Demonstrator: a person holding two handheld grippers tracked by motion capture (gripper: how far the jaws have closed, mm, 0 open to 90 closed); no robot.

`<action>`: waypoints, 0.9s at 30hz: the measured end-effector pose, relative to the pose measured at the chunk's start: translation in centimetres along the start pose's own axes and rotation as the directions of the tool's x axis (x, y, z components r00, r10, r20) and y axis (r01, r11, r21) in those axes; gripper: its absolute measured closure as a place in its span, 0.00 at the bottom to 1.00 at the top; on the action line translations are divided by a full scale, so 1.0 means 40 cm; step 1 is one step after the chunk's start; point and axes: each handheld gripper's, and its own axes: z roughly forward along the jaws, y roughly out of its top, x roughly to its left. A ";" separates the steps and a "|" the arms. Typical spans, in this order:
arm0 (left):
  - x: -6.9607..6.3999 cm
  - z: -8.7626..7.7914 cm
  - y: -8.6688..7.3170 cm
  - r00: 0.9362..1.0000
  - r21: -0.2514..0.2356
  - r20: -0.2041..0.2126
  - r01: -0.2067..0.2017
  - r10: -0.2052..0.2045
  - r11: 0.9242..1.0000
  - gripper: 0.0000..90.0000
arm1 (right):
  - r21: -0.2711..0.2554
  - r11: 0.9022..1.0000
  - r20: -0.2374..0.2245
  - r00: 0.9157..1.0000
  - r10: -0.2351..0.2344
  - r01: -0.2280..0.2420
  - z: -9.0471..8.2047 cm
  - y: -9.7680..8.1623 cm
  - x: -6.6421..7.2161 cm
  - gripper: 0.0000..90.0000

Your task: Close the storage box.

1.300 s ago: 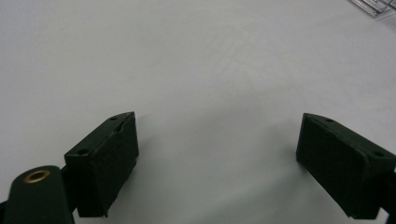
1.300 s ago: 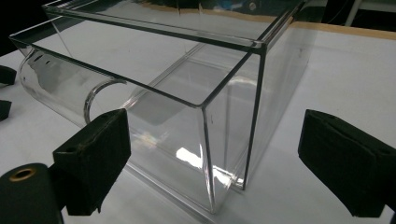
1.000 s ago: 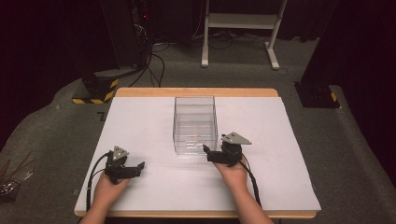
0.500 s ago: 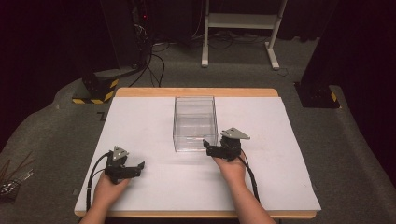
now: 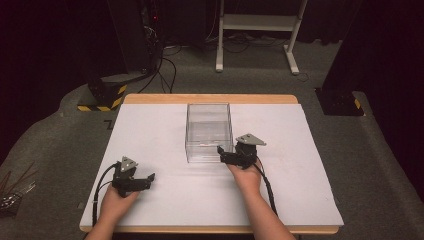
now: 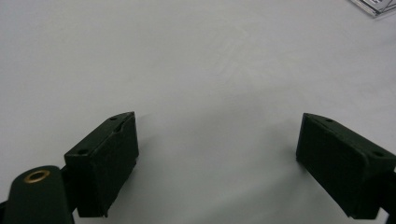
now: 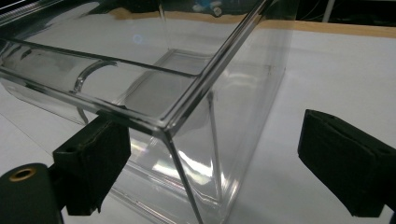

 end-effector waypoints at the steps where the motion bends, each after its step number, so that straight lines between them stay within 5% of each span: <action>1: 0.000 0.000 0.000 1.000 0.000 0.000 0.000 0.000 1.000 0.14 | 0.000 1.000 -0.003 1.000 0.001 -0.001 0.001 0.000 0.000 0.10; 17: 0.000 0.000 0.000 1.000 0.000 0.001 0.001 -0.001 1.000 0.14 | 0.008 1.000 -0.019 1.000 -0.002 0.002 -0.023 -0.004 0.004 0.12; 27: -0.001 0.000 0.000 1.000 0.000 0.001 0.002 -0.002 1.000 0.14 | -0.004 0.999 -0.050 0.998 -0.040 0.040 -0.099 -0.034 0.010 0.12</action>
